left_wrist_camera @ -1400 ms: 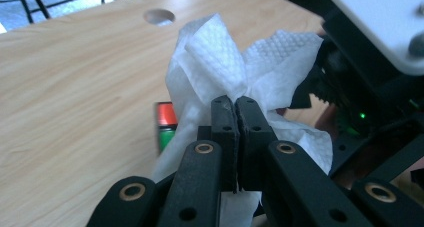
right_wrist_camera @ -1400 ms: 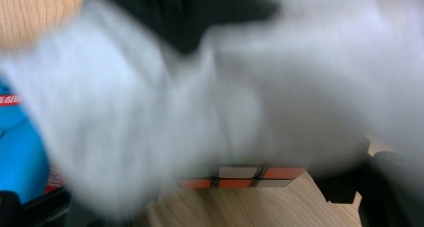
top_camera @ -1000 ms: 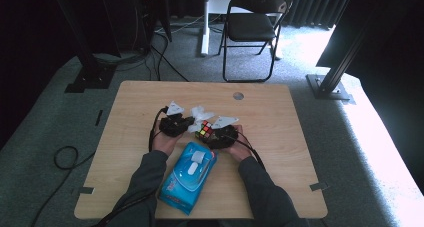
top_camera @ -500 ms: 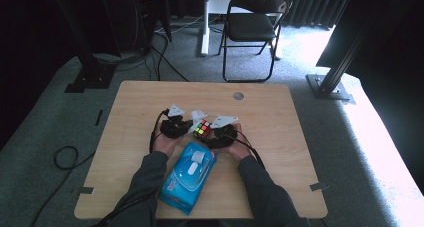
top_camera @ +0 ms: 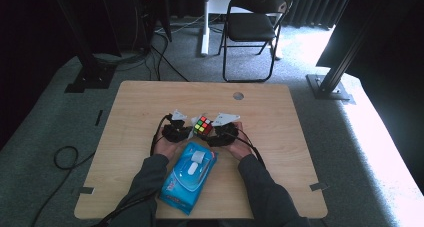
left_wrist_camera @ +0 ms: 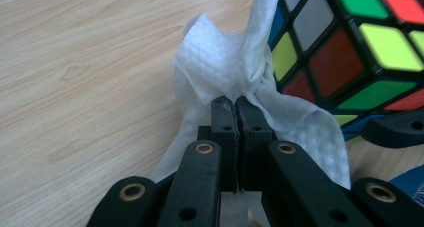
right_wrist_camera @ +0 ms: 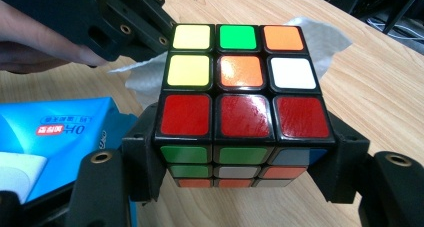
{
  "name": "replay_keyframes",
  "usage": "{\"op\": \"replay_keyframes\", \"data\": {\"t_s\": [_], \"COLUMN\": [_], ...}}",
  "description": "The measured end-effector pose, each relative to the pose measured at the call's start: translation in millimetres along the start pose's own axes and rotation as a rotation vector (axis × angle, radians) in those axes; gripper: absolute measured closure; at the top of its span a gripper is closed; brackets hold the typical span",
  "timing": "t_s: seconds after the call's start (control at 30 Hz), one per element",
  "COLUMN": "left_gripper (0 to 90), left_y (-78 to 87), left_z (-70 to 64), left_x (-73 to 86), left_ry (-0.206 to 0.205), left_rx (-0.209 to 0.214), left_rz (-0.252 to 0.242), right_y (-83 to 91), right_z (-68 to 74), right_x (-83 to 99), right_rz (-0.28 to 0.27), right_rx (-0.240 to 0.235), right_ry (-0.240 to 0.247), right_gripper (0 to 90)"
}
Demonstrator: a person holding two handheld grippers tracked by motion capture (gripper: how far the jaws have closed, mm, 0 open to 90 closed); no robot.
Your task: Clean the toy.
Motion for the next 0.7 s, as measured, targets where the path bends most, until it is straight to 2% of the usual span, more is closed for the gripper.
{"op": "replay_keyframes", "data": {"t_s": [0.17,0.37,0.47,0.7], "left_gripper": [88.2,88.2,88.1,88.2], "left_y": [11.1,25.6,24.3,11.8], "left_z": [-1.8,-5.7,-4.5,-1.3], "left_x": [-14.5,-30.3,-28.8,-14.9], "left_ry": [0.019,0.021,0.013,0.030], "left_rx": [0.032,0.058,0.053,0.048], "left_rz": [-0.059,-0.124,-0.117,-0.075], "right_y": [-3.4,-7.8,-7.9,-6.4], "right_z": [3.3,7.6,7.7,6.0], "right_x": [3.1,4.6,4.0,3.2], "right_rz": [0.011,0.017,0.017,0.016], "right_rx": [-0.005,-0.014,-0.012,-0.007], "right_ry": [0.004,0.009,0.011,0.012], "right_gripper": [34.0,34.0,34.0,34.0]}}
Point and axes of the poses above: each handheld gripper's, and its own axes: y roughly backward along the jaws, x roughly out of its underside, z roughly to its left, the point moved 9 cm from there along -y, roughly forward along the jaws, and after that the axes turned 2 degrees about z, right-handed, at the moved point
